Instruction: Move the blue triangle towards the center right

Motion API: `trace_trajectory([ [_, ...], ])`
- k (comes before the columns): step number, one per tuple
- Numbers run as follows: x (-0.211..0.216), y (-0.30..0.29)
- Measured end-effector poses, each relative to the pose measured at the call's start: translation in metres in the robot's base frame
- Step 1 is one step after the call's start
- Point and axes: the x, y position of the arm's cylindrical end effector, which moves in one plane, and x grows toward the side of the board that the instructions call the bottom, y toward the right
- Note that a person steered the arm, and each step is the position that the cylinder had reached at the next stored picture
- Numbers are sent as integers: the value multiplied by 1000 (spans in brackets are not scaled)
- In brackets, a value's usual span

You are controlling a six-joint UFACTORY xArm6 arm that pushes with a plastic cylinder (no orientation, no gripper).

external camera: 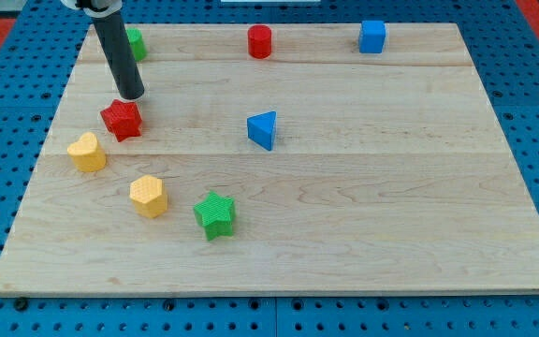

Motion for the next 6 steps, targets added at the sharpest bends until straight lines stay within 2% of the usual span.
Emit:
trace_trajectory([
  [2, -1, -1],
  [3, 2, 57],
  [4, 18, 78],
  [5, 53, 116],
  [6, 67, 221],
])
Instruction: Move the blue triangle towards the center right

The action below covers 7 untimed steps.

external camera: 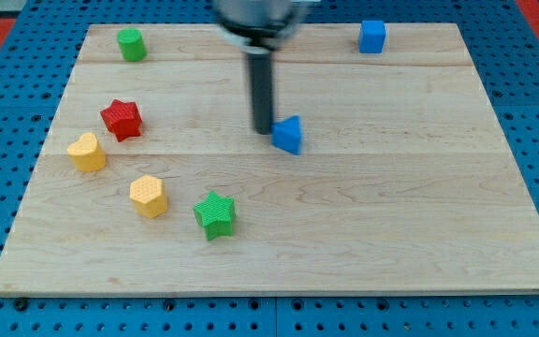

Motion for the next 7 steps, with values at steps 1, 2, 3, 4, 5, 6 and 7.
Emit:
trace_trajectory([
  [1, 13, 72],
  [2, 30, 41],
  [3, 65, 44],
  [4, 85, 93],
  [5, 110, 96],
  [6, 138, 90],
  [7, 119, 139],
])
